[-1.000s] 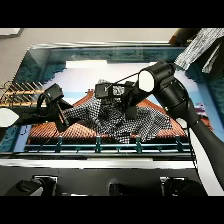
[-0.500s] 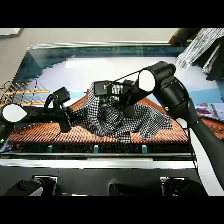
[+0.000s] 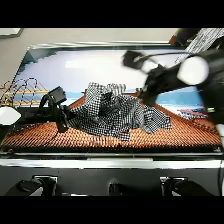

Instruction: Fold the clothes and pants, and hang the long-sleeved shirts on hangers.

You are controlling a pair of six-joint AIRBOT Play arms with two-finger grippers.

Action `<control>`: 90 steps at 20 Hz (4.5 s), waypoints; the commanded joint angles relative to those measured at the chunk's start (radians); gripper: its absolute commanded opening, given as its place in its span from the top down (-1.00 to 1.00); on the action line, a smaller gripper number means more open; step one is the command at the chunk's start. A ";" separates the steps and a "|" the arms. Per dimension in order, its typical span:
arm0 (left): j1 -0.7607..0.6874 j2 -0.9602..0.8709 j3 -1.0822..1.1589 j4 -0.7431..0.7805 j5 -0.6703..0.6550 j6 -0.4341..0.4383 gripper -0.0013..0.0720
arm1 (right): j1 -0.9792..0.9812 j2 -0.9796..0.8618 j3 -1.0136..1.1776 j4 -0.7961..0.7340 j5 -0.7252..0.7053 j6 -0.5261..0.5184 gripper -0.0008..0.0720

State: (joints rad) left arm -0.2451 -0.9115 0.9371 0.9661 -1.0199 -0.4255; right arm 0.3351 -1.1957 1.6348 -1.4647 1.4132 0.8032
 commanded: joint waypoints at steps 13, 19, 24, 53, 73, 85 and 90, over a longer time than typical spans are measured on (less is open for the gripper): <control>0.000 0.030 0.001 -0.107 -0.001 0.045 0.92 | -0.274 -0.187 -0.130 0.504 -0.076 -0.333 -0.71; 0.000 0.029 0.001 -0.107 -0.001 0.045 0.92 | -0.274 -0.242 -0.131 0.574 -0.073 -0.373 -0.62; 0.000 0.029 0.001 -0.107 0.000 0.045 0.92 | -0.274 -0.269 -0.131 0.611 0.097 -0.406 0.91; -0.002 0.037 0.001 -0.111 0.628 -0.869 -0.67 | -0.277 0.509 -0.131 -0.385 0.076 0.813 0.92; -0.002 0.036 0.001 -0.110 0.555 -0.869 -0.67 | -0.686 0.213 0.107 -1.237 -0.227 1.269 0.92; -0.002 0.034 0.000 -0.110 0.537 -0.869 -0.67 | -1.015 0.113 0.223 -1.226 -0.455 1.472 0.92; -0.002 0.022 0.001 -0.110 0.537 -0.869 -0.67 | -1.075 0.113 0.223 -1.218 -0.555 1.513 0.92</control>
State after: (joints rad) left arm -0.2466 -0.8841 0.9375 0.8558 -0.4831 -1.2942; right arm -0.7074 -1.0813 1.8565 -2.6873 0.9150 2.2848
